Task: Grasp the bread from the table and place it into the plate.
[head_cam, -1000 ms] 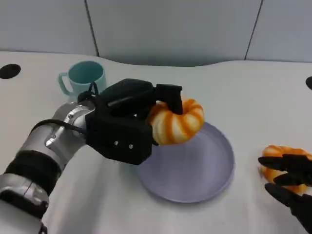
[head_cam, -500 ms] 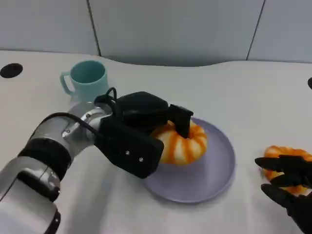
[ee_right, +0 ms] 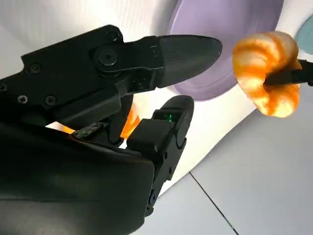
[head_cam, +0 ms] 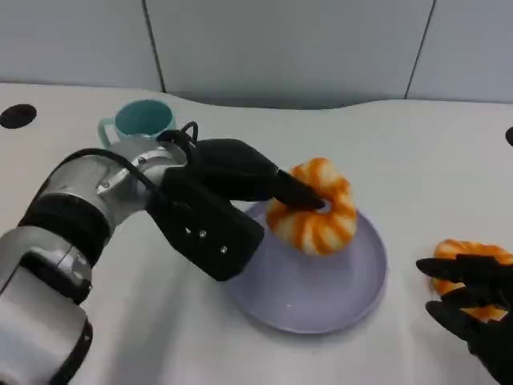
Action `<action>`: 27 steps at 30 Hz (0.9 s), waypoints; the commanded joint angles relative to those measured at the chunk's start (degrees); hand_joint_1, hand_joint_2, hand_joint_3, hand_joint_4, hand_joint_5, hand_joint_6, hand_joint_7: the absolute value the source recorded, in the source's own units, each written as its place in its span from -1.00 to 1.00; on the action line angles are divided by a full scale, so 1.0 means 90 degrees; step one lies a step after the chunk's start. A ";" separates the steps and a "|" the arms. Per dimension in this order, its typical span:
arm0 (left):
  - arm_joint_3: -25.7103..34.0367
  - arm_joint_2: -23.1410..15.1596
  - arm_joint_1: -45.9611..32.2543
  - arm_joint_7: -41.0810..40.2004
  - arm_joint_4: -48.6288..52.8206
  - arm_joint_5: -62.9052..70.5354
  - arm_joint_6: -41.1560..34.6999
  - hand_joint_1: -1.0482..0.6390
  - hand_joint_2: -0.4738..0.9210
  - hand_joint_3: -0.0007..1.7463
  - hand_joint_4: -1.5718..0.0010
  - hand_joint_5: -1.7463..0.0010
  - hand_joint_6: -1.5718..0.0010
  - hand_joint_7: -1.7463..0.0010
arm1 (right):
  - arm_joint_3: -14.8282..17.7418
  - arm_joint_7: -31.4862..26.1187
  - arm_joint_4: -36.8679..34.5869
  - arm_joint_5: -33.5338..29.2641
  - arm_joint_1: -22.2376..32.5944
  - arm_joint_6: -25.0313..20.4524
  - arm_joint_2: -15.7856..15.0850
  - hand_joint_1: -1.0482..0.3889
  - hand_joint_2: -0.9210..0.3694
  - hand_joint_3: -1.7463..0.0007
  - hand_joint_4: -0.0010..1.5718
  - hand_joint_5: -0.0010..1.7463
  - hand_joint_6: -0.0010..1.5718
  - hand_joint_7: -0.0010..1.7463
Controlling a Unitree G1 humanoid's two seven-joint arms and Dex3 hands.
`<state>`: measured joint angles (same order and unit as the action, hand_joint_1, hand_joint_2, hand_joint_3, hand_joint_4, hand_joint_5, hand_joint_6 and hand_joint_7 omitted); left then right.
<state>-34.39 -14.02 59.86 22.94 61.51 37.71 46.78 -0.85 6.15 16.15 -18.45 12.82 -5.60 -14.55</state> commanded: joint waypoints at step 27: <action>0.0530 -0.1125 -0.0166 0.3031 -0.2318 -0.1523 -0.0719 -0.71 0.91 -1.00 0.67 0.79 0.53 0.96 | 0.0108 0.0041 0.0078 0.0081 0.0014 -0.0046 -0.0090 0.06 -1.00 0.62 -0.13 -0.38 0.04 -1.00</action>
<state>-30.37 -22.21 59.64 46.28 43.54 26.17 41.87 -0.75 6.19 15.90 -18.12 12.82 -5.16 -14.61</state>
